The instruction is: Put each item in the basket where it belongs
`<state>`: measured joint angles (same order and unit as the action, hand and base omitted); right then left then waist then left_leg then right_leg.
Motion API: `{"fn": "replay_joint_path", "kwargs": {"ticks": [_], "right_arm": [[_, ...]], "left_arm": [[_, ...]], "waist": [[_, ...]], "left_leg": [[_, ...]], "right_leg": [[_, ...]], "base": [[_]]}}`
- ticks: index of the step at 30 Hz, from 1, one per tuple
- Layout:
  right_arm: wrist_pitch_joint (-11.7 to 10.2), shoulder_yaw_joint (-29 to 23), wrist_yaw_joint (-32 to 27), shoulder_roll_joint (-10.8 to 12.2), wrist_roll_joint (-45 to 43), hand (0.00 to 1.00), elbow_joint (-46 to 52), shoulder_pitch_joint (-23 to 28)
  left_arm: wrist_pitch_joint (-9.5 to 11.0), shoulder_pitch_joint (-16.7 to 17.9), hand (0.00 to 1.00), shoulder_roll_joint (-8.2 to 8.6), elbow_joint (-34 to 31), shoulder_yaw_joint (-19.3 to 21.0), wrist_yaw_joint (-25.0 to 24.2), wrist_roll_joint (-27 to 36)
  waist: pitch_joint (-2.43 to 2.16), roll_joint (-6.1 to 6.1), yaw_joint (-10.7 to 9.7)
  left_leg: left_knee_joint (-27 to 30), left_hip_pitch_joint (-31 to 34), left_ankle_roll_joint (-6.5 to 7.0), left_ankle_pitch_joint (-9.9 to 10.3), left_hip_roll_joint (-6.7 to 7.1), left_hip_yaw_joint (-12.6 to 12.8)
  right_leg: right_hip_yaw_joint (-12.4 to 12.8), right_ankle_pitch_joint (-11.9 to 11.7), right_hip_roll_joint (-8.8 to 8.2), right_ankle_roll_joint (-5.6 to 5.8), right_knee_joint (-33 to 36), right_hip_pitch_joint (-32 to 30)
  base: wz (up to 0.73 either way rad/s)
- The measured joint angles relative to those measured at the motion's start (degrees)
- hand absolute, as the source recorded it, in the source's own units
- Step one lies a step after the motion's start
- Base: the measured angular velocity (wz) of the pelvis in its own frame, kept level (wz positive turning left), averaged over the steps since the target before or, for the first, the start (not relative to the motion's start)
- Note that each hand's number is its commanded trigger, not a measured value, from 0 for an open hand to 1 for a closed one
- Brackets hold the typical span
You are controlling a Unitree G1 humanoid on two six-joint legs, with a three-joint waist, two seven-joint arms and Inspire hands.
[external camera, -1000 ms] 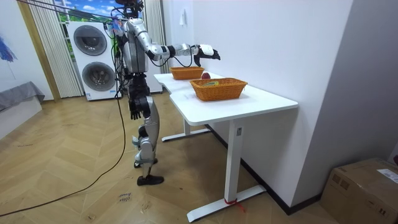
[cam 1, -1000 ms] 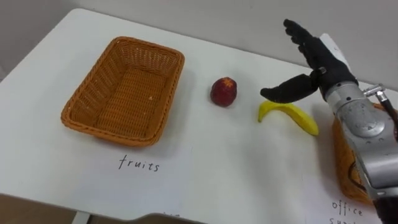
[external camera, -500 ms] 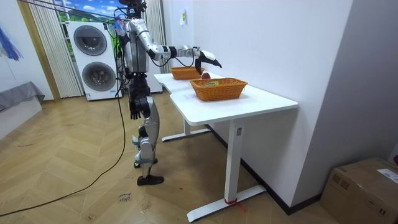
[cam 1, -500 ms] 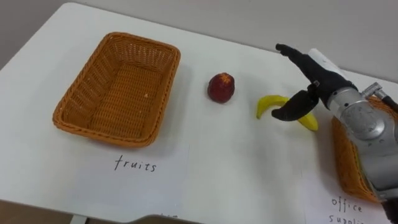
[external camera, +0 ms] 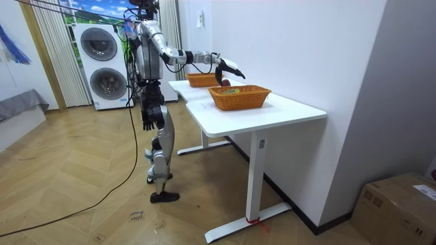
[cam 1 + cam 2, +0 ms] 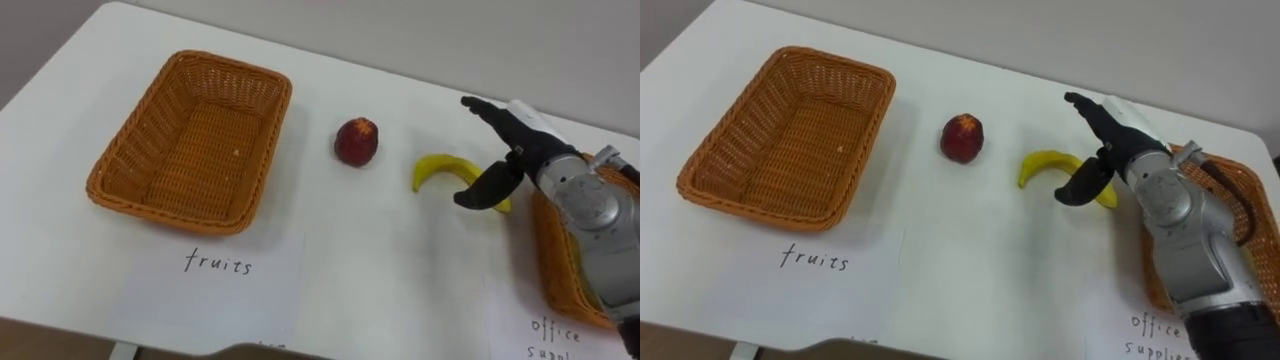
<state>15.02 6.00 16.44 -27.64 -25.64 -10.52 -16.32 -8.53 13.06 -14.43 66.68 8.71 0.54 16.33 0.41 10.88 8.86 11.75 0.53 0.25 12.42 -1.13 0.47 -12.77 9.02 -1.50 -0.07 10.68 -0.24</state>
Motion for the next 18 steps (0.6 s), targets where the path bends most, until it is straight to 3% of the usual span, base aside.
{"fn": "replay_joint_path", "kwargs": {"ticks": [10, 16, 18], "right_arm": [[-0.04, 0.11, 0.29, 0.02, -4.28, 0.0, -0.11, 0.01], [-0.21, 0.12, -2.45, 0.37, -4.52, 0.0, -1.29, 0.01], [-0.64, 0.14, -4.67, 0.39, -5.71, 0.0, -3.97, 0.0]], "left_arm": [[0.31, -1.52, 0.0, 0.08, -1.08, -0.1, 0.61, -0.69], [0.28, -1.73, 0.0, 0.28, 0.4, -0.38, 2.48, -0.74], [0.15, -1.74, 0.0, 0.34, 1.03, -0.65, 3.04, -0.73]], "waist": [[0.24, -0.02, 0.99], [0.61, -1.04, 1.49], [0.66, -1.32, 2.62]], "left_leg": [[0.18, 0.72, -0.01, 0.0, 0.06, -0.83], [0.13, 0.85, -0.01, 0.0, 0.06, -1.16], [0.02, 0.85, 0.0, -0.01, 0.04, -0.88]], "right_leg": [[-0.73, -0.01, -0.02, -0.01, -0.09, -0.16], [-1.47, -0.01, -0.07, -0.01, -0.1, -0.18], [-1.48, -0.01, -0.12, -0.01, -0.09, -0.35]], "base": [[0.05], [0.03], [-0.05]]}}
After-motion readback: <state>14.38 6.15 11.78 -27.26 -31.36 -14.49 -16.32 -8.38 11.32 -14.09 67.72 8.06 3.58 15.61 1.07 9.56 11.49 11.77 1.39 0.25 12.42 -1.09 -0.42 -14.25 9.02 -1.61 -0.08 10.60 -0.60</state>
